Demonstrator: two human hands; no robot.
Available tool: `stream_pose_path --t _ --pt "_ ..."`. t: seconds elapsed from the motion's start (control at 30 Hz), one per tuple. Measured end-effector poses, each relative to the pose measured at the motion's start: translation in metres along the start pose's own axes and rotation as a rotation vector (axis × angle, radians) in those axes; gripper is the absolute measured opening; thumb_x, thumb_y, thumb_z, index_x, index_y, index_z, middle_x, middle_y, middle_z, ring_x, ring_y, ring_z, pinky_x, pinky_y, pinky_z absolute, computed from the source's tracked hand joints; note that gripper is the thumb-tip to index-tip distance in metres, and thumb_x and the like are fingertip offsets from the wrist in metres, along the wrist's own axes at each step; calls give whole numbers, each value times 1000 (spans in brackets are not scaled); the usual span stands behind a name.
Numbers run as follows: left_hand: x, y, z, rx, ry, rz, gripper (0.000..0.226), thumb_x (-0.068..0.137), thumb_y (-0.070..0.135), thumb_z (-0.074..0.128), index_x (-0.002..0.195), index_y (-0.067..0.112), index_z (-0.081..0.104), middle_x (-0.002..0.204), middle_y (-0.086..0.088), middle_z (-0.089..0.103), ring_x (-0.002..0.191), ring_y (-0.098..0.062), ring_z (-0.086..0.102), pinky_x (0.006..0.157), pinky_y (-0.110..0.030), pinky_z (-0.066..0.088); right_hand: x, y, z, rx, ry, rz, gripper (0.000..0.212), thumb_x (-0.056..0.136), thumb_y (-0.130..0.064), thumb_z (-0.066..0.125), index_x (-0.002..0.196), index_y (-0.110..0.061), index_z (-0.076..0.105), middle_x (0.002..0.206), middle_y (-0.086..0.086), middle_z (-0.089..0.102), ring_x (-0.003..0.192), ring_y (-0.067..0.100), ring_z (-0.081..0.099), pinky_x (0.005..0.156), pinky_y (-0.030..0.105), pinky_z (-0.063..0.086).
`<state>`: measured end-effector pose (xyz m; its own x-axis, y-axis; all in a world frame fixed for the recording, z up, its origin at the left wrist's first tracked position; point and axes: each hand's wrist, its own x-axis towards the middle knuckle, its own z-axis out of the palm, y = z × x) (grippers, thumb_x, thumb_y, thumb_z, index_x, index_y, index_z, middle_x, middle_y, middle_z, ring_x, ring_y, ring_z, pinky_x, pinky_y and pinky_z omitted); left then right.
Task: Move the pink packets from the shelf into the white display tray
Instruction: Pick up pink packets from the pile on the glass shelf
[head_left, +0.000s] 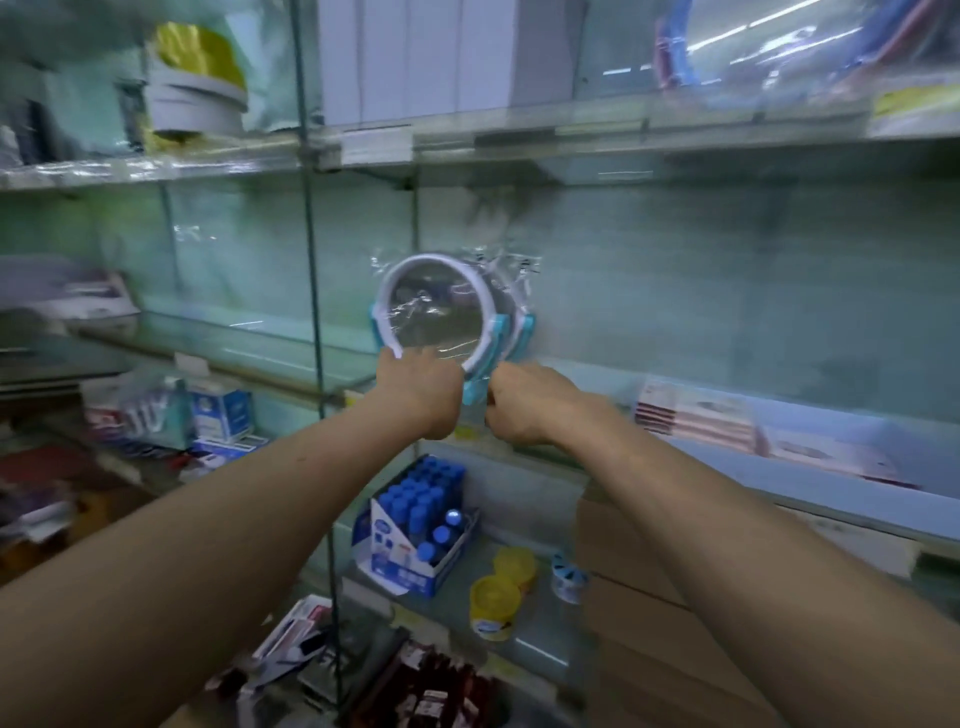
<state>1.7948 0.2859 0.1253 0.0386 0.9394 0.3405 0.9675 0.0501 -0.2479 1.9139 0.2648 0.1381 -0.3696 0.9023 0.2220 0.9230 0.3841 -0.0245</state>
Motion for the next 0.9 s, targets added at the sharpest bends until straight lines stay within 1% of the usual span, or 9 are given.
stream_pose_path --t 0.13,0.23,0.3,0.37,0.47,0.6,0.67,0.77,0.9 --pt "-7 -52 17 6 -31 -25 46 90 23 53 135 21 46 137 -9 45 129 -28 42 108 -45 25 20 -49 10 -15 -10 -19 24 91 -14 49 112 -8 60 121 14 60 105 30 58 71 27 38" --pt "-11 -90 30 9 -45 -45 46 89 21 52 135 23 46 134 -9 45 127 -27 42 107 -46 25 38 -86 19 -31 -27 -30 17 90 -14 49 104 -11 60 116 14 61 92 30 54 71 27 40" --pt "-14 -114 38 11 -44 -59 42 89 19 53 131 21 48 132 -9 46 125 -28 43 105 -45 25 49 -110 24 -47 -33 -44 18 90 -13 49 103 -9 61 113 14 61 92 30 55 71 28 39" --pt "-18 -139 46 22 -52 -71 40 88 16 52 127 19 49 129 -10 46 123 -29 44 104 -46 26 58 -133 28 -54 -40 -57 17 91 -12 48 102 -8 60 102 14 57 90 30 53 69 28 37" --pt "-20 -174 59 43 -60 -81 34 87 13 50 121 17 51 124 -10 48 118 -29 46 102 -46 27 74 -165 38 -61 -55 -62 5 89 -11 49 84 -10 51 86 6 49 80 28 50 65 28 38" --pt "-20 -217 77 45 -63 -101 35 86 15 53 120 19 52 120 -8 49 114 -27 48 101 -45 28 97 -204 51 -61 -78 -57 30 87 -9 48 60 -12 36 63 3 41 63 24 45 47 26 28" --pt "-20 -237 86 43 -70 -115 35 86 18 56 121 19 52 123 -8 48 117 -27 48 101 -45 27 106 -222 54 -62 -82 -71 33 88 -10 48 60 -13 33 63 2 38 63 24 43 46 26 24" --pt "-17 -266 98 45 -68 -142 35 86 18 57 120 18 51 126 -8 49 119 -27 47 101 -44 28 121 -247 57 -66 -87 -85 30 89 -11 48 61 -13 36 67 2 39 72 27 45 47 26 27" --pt "-11 -298 113 13 -59 -167 32 85 15 55 117 18 52 123 -9 50 116 -27 49 103 -45 26 143 -272 61 -79 -87 -109 32 90 -10 48 62 -13 33 67 2 39 64 23 43 47 26 27"
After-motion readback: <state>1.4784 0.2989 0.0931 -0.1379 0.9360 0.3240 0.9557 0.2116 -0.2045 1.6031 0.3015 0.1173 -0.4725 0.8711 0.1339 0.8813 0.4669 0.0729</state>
